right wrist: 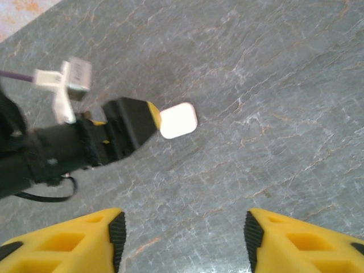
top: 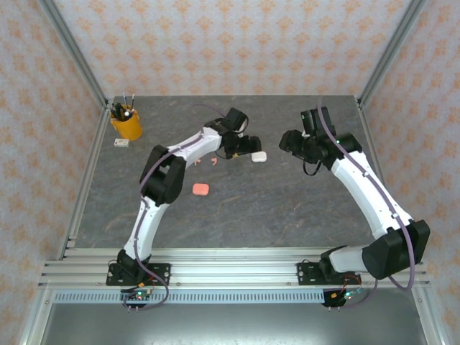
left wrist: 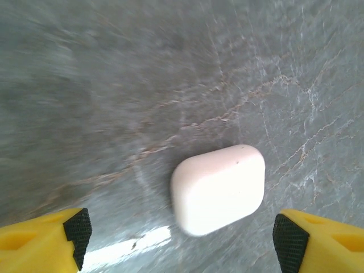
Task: Insert the wireless bluetooth earbuds into the charging case
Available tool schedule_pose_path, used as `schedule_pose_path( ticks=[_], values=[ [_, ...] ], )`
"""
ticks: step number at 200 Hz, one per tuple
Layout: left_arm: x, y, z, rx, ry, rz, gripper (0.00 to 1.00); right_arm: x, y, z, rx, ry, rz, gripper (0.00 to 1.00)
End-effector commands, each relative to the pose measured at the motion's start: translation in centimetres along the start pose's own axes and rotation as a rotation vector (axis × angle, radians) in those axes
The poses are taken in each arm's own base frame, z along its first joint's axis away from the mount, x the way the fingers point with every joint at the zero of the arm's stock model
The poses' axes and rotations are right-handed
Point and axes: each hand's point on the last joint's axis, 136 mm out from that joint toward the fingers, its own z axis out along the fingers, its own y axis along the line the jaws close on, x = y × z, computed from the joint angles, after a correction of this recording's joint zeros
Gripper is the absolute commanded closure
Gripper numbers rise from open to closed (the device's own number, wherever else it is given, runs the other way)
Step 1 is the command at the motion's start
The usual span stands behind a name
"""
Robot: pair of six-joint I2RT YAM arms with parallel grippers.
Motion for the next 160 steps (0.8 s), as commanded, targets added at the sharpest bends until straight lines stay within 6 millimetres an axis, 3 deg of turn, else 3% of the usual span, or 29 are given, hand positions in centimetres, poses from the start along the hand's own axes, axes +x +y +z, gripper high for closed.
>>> schedule_pose_path(
  ticks=[1, 30, 33, 43, 61, 72, 77, 89, 92, 160],
  values=[
    [-3.3, -1.1, -8.0, -0.002, -0.163, 0.052, 0.13, 2.1, 0.3, 0.0, 0.024, 0.03, -0.032, 0.38],
    [-4.3, 0.7, -13.8, -0.022, -0.28, 0.059, 0.12, 4.5, 2.0, 1.1, 0.036, 0.063, -0.071, 0.32],
    [-4.6, 0.5, -15.4, -0.015, -0.308, 0.06, 0.12, 4.6, 2.1, 1.2, 0.037, 0.063, -0.073, 0.31],
    [-4.8, 1.5, -17.5, -0.025, -0.353, 0.049, 0.12, 5.5, 2.9, 1.7, 0.041, 0.071, -0.089, 0.26],
    [-4.9, 4.0, -21.1, -0.075, -0.442, 0.013, 0.0, 6.9, 4.5, 2.6, 0.048, 0.089, -0.119, 0.24],
    [-4.9, 5.5, -23.2, -0.101, -0.495, -0.013, 0.0, 7.6, 5.5, 3.1, 0.06, 0.094, -0.141, 0.17],
    [-4.8, 6.2, -24.0, -0.111, -0.519, -0.026, 0.0, 8.0, 6.0, 3.5, 0.069, 0.099, -0.152, 0.08],
    [-4.6, 8.1, -25.7, -0.136, -0.572, -0.072, 0.0, 9.0, 7.4, 4.2, 0.081, 0.107, -0.185, 0.05],
    [-4.5, 8.6, -26.1, -0.145, -0.585, -0.081, 0.0, 9.3, 7.7, 4.4, 0.085, 0.109, -0.193, 0.0],
    [-1.9, 20.6, -31.7, -0.249, -0.785, -0.533, 0.0, 16.1, 15.4, 10.7, 0.183, 0.204, -0.302, 0.01]
  ],
)
